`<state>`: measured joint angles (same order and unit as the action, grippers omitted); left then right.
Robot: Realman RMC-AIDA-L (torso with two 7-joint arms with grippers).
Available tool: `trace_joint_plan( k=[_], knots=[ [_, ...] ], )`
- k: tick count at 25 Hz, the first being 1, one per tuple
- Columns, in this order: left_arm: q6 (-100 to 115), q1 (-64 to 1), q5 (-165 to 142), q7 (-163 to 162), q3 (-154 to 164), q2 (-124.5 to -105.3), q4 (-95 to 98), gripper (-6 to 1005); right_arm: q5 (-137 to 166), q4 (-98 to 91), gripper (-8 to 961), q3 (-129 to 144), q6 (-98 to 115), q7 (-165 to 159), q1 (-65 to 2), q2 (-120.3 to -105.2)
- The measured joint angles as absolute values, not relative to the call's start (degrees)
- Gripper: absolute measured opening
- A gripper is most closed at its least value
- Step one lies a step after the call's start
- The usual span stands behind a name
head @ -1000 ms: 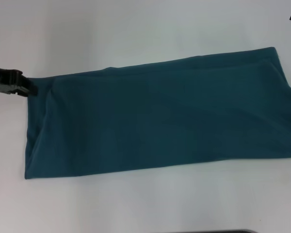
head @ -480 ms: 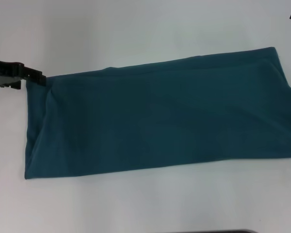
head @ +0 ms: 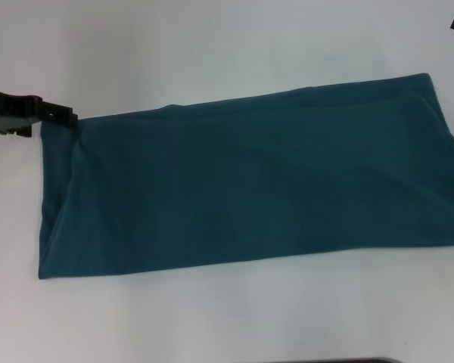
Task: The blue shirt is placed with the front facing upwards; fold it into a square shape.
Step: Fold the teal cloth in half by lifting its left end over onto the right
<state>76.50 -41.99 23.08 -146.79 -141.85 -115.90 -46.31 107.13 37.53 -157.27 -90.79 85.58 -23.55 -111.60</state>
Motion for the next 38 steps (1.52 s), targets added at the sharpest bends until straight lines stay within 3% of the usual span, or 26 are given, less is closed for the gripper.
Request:
trace_joint_plan(
  k=[38],
  knots=[
    [75.2, -42.6, 23.1, -146.3, -139.5, -116.22, -42.5, 951, 107.1, 37.5, 683, -157.1, -90.9, 85.4, -23.1, -111.46]
  ],
)
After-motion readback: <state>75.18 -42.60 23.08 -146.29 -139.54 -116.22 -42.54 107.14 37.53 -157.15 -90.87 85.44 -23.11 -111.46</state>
